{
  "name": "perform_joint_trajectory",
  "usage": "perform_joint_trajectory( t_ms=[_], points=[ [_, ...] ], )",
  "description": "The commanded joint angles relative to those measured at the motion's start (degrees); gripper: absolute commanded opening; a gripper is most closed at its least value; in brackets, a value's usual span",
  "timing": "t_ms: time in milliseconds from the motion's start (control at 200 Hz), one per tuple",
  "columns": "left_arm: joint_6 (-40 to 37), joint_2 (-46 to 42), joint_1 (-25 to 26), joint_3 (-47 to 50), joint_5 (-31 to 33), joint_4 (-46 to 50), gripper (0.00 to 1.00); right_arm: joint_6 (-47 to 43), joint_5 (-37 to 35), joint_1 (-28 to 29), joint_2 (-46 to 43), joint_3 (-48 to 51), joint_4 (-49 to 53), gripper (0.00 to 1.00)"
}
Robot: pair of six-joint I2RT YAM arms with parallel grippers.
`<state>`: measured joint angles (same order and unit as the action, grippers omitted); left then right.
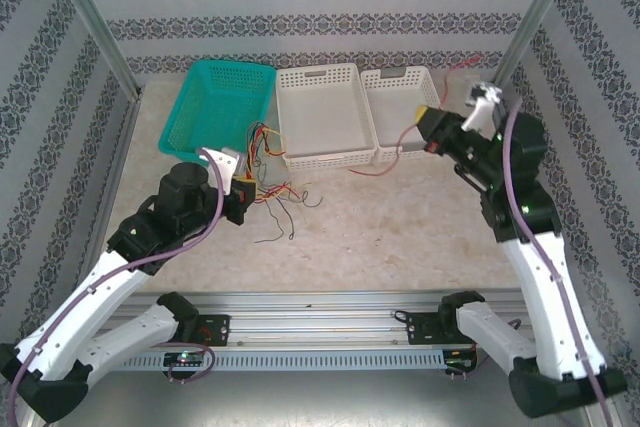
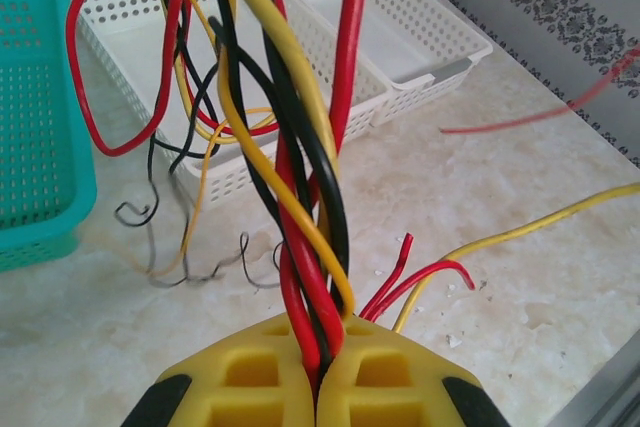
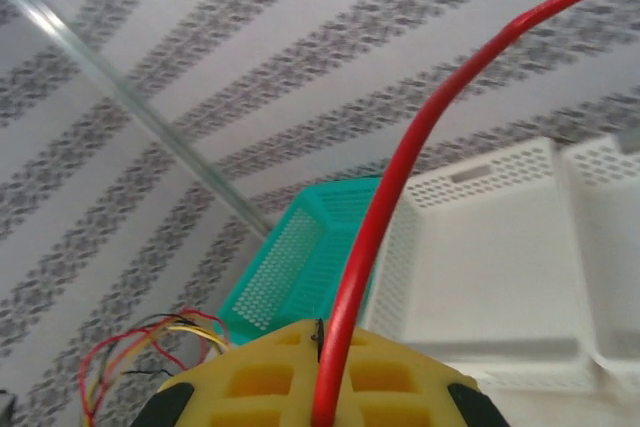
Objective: Untangle the cables
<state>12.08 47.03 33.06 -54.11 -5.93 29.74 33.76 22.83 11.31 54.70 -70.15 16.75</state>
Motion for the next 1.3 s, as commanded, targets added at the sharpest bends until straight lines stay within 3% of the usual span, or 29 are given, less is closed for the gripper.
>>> perform_joint_trajectory(
  t_ms=[0, 155, 395, 605, 654, 729, 909, 1299],
  points=[
    [-2.1, 1.3, 0.8, 0.6, -0.5, -4.4, 0.00, -3.2, -3.2, 4.8, 8.1, -7.4, -1.2, 0.00],
    [-2.7, 2.1, 0.9, 1.0, -2.4, -5.0, 0.00, -7.8, -7.5, 9.4, 22.2, -17.2, -2.7, 0.00],
    [-3.7, 2.8, 2.7, 1.7, -3.3, -5.4, 0.00, -11.4, -9.5, 9.8, 44.7, -29.9, -4.6, 0.00],
    [-4.2, 4.4, 3.7, 2.1, -4.2, -5.8, 0.00, -14.2, -12.9, 10.0, 58.8, -40.2, 0.2, 0.00],
    [-4.2, 4.9, 3.8, 2.0, -4.3, -5.8, 0.00, -14.4, -13.5, 10.3, 61.6, -42.5, 2.5, 0.06],
    [-4.3, 5.3, 4.0, 2.1, -4.4, -5.9, 0.00, -14.8, -13.8, 10.7, 64.3, -44.3, 4.3, 0.18],
    [-4.3, 5.2, 4.1, 2.0, -4.2, -5.9, 0.00, -14.8, -14.1, 11.9, 66.7, -44.9, 6.6, 0.33],
    [-4.4, 5.6, 4.5, 2.0, -4.5, -5.8, 0.00, -14.5, -14.5, 13.5, 63.3, -43.8, 11.2, 0.44]
  ],
)
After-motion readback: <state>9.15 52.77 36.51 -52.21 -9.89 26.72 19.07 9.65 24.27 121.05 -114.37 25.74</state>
